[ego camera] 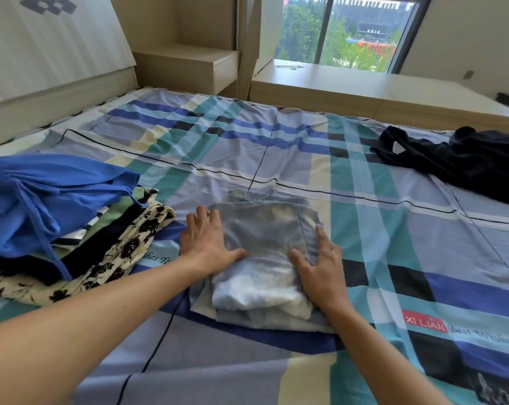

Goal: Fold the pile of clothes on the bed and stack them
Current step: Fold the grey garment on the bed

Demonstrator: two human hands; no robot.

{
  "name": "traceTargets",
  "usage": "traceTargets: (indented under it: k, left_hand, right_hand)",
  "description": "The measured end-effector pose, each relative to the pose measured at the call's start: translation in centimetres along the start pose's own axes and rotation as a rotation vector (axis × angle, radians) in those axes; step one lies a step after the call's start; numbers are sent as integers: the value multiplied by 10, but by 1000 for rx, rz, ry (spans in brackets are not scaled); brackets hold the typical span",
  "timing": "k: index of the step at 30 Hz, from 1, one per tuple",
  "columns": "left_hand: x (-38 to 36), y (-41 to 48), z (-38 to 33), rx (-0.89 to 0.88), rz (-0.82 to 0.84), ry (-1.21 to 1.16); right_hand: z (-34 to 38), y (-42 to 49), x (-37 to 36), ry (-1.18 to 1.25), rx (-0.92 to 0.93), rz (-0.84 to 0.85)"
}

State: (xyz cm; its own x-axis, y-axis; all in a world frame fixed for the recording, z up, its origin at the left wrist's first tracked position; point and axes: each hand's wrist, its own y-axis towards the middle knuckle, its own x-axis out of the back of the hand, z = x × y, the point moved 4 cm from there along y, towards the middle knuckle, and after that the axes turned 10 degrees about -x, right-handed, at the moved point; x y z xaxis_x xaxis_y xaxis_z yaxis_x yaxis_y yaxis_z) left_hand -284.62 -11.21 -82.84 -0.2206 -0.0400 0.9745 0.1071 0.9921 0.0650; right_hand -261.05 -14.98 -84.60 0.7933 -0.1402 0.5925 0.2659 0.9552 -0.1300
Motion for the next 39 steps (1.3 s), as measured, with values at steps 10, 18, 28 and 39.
traceTargets:
  k: [10, 18, 28, 39]
  left_hand:
    - [-2, -14, 26, 374, 228, -728]
    - [-5, -9, -3, 403, 248, -1108]
    - [81, -19, -4, 215, -54, -1304]
    - [294, -71, 140, 130, -880, -1298]
  right_hand:
    - [2, 6, 10, 367, -435, 274]
    - [3, 9, 7, 371, -383, 350]
    - [98, 1, 39, 335, -120, 392]
    - [412, -14, -43, 176, 428, 649]
